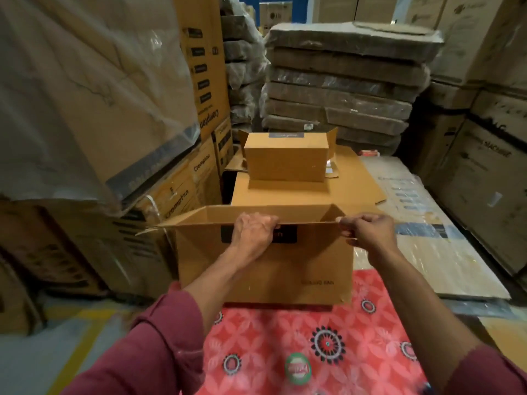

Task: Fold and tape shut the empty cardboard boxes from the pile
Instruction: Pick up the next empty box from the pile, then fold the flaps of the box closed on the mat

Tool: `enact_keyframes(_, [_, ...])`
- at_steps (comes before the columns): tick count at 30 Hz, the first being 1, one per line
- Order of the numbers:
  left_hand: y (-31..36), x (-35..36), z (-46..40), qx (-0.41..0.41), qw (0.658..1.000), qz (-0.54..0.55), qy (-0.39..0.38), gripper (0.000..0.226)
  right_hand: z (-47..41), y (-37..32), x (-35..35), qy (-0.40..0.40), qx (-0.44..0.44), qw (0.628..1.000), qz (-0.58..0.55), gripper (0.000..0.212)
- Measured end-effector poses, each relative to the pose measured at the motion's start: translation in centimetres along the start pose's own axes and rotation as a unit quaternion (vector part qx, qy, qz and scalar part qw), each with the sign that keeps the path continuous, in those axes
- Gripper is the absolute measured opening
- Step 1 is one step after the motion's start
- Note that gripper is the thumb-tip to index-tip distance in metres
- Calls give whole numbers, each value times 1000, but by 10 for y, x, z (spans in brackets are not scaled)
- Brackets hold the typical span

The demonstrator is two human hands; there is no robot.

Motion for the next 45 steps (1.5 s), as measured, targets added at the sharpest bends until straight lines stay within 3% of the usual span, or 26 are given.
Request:
enact_keyframes(2, [15,-8,33,19,1000,-15,-6,14,32,-2,-19,10,-53,974,221,18])
enact_keyframes(4, [30,-13,72,25,1000,-9,-4,15,67,-9,-31,31,-93,894,437,30])
enact_keyframes(5, [38,-19,90,15,1000,14,-8,17,84,-14,-30,28,-111,870,479,35])
enact_keyframes(8, [59,-39,129,-48,992,97,-64,29,128,-30,-2,-37,-185,864,468,42])
enact_keyframes(11, [74,-64,164,-111,980,118,-113,27,169,-25,34,-138,-244,843,458,41])
enact_keyframes(16, [116,-114,205,-10,972,109,-210,43,226,-4,60,-329,-205,765,514,46])
enact_keyframes(19, [120,-123,228,28,953,157,-256,53,247,5,52,-360,-189,746,527,52])
enact_keyframes(23, [115,-111,263,14,899,301,-318,62,271,17,53,-379,-191,738,525,49])
enact_keyframes(26, [110,-82,300,-87,765,531,-355,32,286,33,68,-405,-182,723,530,49])
enact_keyframes(27, [109,-72,315,-135,714,592,-347,22,289,42,73,-415,-176,722,525,50])
enact_keyframes(29, [90,-51,340,-264,661,647,-272,18,295,55,90,-424,-192,715,521,50])
enact_keyframes(31, [52,-44,359,-407,608,666,-149,13,299,67,110,-412,-233,711,520,48])
enact_keyframes(33, [5,-48,371,-511,576,637,9,10,301,78,128,-397,-249,732,495,48])
enact_keyframes(35, [-42,-62,384,-574,593,545,148,17,304,92,144,-400,-247,744,476,52])
enact_keyframes(38, [-81,-76,403,-670,611,354,227,74,308,112,162,-416,-246,736,474,59])
enact_keyframes(40, [-88,-72,407,-698,582,357,217,102,309,118,163,-409,-242,744,469,67])
enact_keyframes(42, [-86,-69,403,-675,551,422,249,107,310,121,159,-408,-236,763,442,75])
enact_keyframes(43, [-82,-72,402,-663,550,430,269,105,310,125,155,-410,-233,770,430,75])
enact_keyframes(45, [-72,-79,399,-645,586,394,292,103,313,129,150,-405,-242,771,428,73])
Point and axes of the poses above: each hand's wrist, its own z-axis away from the middle knuckle, its own x-axis out of the palm, y = z × x, the point moved 6 cm from there along -z, towards the middle knuckle, and after that the axes turned 2 degrees about y, right-handed, at the moved point
